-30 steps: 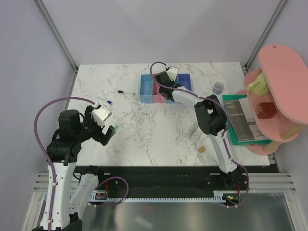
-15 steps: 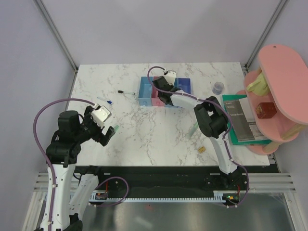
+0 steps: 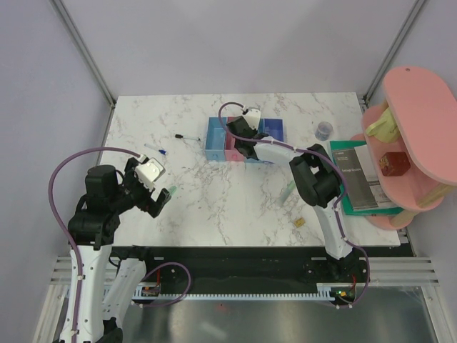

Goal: Sort the stationery into containers
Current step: Move the storage box to the center of the board.

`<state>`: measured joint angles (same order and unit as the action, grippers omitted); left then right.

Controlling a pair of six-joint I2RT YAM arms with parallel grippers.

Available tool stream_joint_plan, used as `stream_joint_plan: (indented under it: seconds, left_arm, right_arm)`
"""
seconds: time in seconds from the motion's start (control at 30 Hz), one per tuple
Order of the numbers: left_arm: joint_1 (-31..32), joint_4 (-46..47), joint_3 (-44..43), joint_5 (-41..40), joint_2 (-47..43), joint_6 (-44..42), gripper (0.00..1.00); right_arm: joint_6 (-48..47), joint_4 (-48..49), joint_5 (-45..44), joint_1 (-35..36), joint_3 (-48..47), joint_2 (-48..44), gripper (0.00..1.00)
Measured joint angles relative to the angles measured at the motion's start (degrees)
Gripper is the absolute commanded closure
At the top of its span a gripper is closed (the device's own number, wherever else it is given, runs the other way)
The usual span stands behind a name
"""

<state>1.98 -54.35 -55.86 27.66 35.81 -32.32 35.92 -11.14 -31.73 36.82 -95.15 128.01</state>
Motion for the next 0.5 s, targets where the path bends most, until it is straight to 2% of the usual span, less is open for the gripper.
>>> stream_joint_plan:
  seconds: [0.5]
  left_arm:
    - [0.0,0.0,0.0,1.0,-0.2,0.0,0.00]
  right_arm:
    - [-4.2,0.2,0.6,0.2,1.9,-1.2,0.76]
